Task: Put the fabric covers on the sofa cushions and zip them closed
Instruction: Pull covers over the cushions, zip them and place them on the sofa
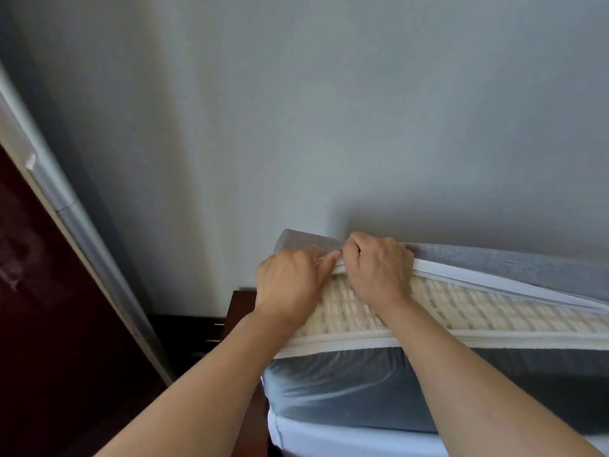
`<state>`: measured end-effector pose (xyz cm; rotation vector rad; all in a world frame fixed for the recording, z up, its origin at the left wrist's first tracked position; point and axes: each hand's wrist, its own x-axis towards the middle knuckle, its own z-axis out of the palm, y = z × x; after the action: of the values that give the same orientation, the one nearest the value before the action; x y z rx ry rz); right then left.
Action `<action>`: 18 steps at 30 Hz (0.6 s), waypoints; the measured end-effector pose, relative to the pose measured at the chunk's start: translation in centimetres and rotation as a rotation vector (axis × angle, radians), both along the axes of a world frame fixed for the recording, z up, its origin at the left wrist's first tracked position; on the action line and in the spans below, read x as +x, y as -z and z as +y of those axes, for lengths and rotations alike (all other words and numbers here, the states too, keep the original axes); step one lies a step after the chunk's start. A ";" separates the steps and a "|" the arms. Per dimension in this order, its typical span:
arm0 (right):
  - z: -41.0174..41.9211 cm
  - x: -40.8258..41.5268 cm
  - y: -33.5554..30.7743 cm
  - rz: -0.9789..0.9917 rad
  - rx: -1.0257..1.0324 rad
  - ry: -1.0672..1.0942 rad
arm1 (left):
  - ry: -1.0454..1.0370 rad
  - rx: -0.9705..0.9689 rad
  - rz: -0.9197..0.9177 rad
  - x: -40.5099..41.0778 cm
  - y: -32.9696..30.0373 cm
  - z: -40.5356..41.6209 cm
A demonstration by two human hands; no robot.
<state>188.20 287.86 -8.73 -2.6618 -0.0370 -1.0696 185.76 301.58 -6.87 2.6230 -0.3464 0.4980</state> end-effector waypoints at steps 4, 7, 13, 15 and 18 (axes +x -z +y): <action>-0.1 -0.3 -0.6 0.050 0.024 -0.030 | -0.101 0.004 -0.093 -2.5 1.4 0.2; 0.4 -2.9 -0.9 0.145 -0.022 -0.153 | -0.267 -0.139 -0.107 -2.1 2.1 0.5; 4.3 -6.7 0.7 0.182 -0.042 0.008 | -0.522 -0.487 0.008 -3.2 1.6 0.7; 5.8 -6.1 0.4 0.102 0.052 0.061 | -0.561 -0.545 -0.023 -3.9 2.1 0.6; 6.1 -5.6 0.1 -0.007 0.075 -0.037 | -0.562 -0.623 -0.075 -4.2 2.4 0.5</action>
<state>182.64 293.97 -8.84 -2.5807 -0.0461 -1.0474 181.55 302.03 -9.31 2.0577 0.4749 0.7409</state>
